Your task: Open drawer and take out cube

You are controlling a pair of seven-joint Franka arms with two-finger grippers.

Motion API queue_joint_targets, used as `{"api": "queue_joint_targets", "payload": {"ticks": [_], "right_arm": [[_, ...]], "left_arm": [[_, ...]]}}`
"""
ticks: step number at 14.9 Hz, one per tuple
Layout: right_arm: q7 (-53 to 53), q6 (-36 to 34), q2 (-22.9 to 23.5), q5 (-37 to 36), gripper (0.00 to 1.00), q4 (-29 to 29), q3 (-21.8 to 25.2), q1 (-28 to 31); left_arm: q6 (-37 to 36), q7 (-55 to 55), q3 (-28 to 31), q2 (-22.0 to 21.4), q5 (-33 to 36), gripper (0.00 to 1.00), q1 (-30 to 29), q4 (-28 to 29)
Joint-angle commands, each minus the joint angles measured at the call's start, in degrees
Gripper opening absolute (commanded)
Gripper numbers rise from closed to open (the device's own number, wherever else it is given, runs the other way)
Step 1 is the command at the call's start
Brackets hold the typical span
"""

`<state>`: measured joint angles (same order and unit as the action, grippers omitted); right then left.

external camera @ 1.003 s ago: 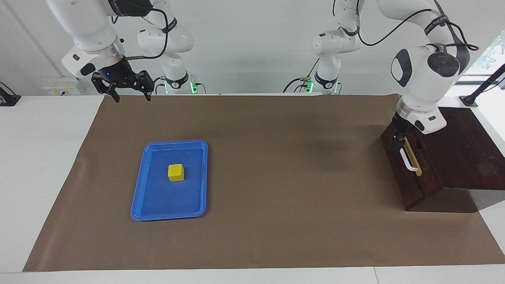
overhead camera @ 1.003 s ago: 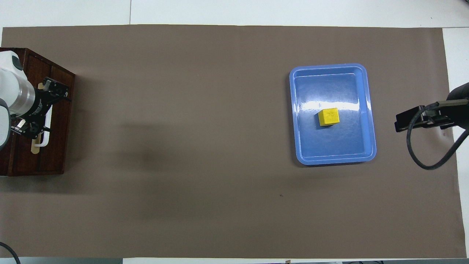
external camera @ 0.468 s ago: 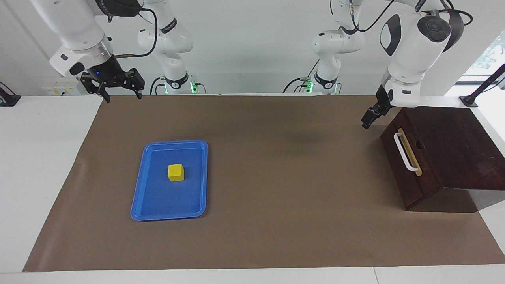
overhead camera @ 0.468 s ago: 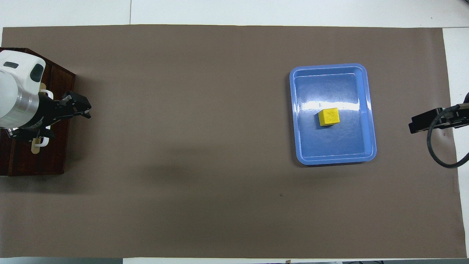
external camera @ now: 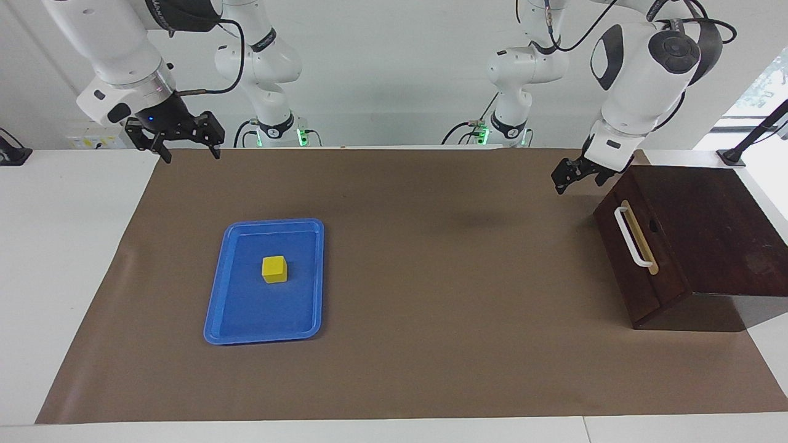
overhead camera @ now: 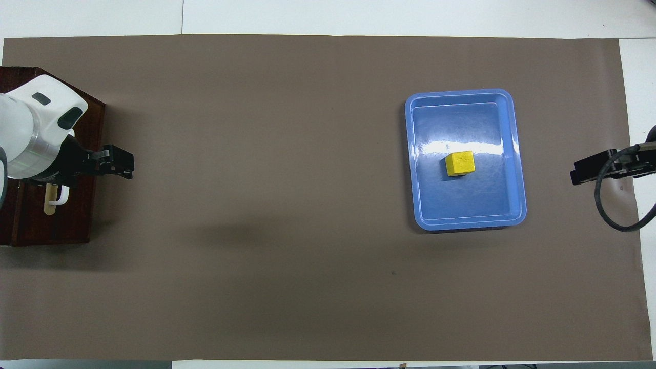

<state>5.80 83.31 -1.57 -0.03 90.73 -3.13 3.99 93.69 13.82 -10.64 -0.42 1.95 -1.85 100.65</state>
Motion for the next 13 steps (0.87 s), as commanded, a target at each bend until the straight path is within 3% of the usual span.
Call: {"api": "queue_joint_targets", "payload": {"ticks": [1, 13], "right_arm": [[-0.2, 1.1, -0.8, -0.9, 1.0, 0.8, -0.6, 0.4], [-0.2, 1.3, -1.0, -0.7, 1.0, 1.4, -0.5, 0.7]], "left_arm": [[-5.0, -1.7, 0.7, 3.6, -1.1, 1.0, 0.9, -5.6], [-4.2, -5.7, 2.5, 2.1, -1.2, 1.0, 3.5, -5.6]]}}
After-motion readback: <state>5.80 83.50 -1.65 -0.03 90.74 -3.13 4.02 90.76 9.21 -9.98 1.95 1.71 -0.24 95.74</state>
